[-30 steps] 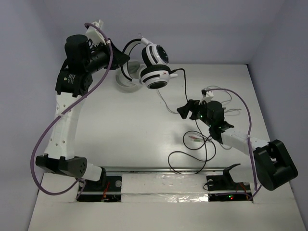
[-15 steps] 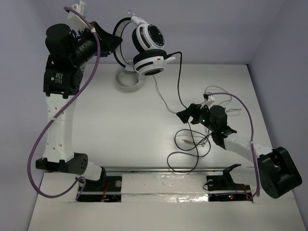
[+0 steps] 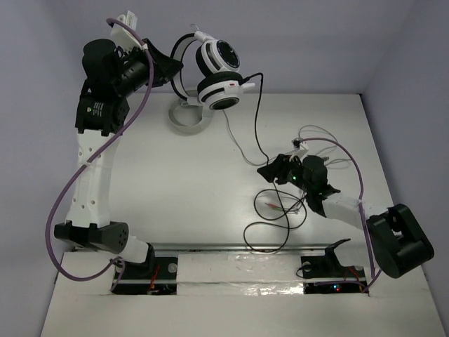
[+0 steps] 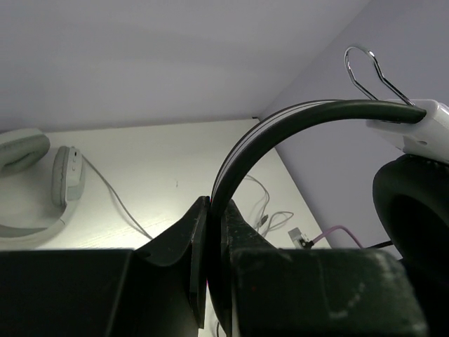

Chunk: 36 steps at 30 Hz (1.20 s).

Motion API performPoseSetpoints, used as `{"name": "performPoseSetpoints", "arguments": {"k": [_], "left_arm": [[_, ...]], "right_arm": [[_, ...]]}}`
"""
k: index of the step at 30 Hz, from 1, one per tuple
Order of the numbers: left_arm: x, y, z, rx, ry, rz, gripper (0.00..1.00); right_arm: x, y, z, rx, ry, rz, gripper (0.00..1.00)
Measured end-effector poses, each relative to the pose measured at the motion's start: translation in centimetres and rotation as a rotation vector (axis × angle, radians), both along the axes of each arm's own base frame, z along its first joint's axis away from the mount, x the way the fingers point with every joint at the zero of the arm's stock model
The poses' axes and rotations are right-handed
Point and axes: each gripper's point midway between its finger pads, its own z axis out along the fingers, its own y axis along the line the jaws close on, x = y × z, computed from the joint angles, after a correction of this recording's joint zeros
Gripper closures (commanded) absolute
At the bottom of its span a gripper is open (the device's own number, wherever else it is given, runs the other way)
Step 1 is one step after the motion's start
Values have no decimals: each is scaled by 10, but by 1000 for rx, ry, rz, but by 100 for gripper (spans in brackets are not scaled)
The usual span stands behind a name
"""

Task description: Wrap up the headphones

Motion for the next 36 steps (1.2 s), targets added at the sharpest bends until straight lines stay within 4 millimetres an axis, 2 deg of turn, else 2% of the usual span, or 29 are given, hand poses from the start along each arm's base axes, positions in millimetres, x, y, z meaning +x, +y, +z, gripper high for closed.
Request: {"name": "performPoseSetpoints", "arguments": {"k": [1, 4, 7, 10, 15, 19, 24, 27, 29, 30, 32, 34, 36], "left_arm": [[1, 0, -4, -3, 6, -1, 100], [4, -3, -22, -8, 45, -9, 100], [8, -4, -39, -8, 85, -9, 100], [9, -4, -43, -7, 95, -8, 100], [9, -5, -39, -19, 88, -14, 100], [7, -6, -34, -25, 78, -23, 100], [0, -8, -14, -40, 39, -42, 100], [-5, -7, 0, -44, 7, -43, 100], [-8, -7, 7, -46, -11, -44, 100], [-10, -7, 9, -47, -15, -44, 100], [-11, -6, 10, -47, -19, -43, 100], [-11, -6, 10, -47, -17, -40, 100], [-8, -5, 6, -47, -12, -28, 100]], "right_arm": [[1, 1, 3, 12, -9, 3, 30], [4, 4, 5, 23, -17, 3, 15], [8, 5, 5, 13, -22, 3, 19], [13, 6, 10, 7, -42, 8, 20], [23, 12, 16, 12, -72, 19, 19], [26, 14, 3, 2, -47, 26, 19], [28, 14, -4, -5, -35, 18, 19], [30, 13, -3, -8, -41, 10, 28], [29, 14, -2, -1, -41, 14, 42], [29, 16, 1, 17, -44, 21, 61], [29, 20, 2, 30, -45, 31, 80], [26, 25, 2, 40, -43, 46, 94], [20, 32, 2, 39, -35, 60, 99]]}}
